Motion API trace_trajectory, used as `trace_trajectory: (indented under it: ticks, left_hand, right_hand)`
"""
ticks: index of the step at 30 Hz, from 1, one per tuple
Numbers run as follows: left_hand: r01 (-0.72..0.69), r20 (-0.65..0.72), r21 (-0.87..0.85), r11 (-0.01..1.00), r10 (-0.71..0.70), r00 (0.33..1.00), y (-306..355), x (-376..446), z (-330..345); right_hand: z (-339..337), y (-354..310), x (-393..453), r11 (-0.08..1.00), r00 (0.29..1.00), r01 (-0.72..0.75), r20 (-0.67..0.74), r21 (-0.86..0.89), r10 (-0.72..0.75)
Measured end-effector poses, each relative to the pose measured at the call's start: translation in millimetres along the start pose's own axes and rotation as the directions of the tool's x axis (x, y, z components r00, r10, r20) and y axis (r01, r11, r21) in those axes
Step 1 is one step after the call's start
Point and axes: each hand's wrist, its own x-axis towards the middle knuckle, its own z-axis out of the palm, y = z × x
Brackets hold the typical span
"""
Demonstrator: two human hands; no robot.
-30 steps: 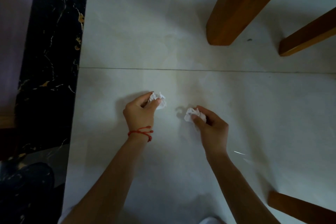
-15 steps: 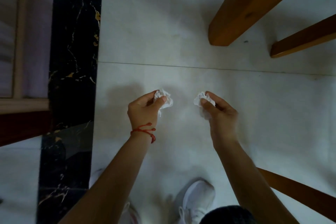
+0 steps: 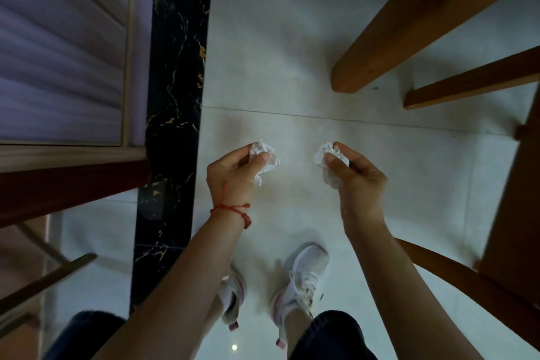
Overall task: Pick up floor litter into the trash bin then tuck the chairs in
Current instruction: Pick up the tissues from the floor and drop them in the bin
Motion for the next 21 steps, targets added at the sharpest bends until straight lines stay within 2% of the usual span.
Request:
trace_trajectory:
  ticks: [8, 21]
  left_hand:
    - [0.000, 0.013, -0.051, 0.999, 0.001, 1.000, 106, -64, -39]
    - [-0.040, 0.005, -0.068, 0.997, 0.041, 0.999, 285, -171, -103]
  right_hand:
    - [14, -95, -102, 0.999, 1.000, 0.020, 0.008, -0.045, -0.020]
    - [37, -244, -256, 0.997, 0.996, 0.068, 0.056, 0.042, -0.071]
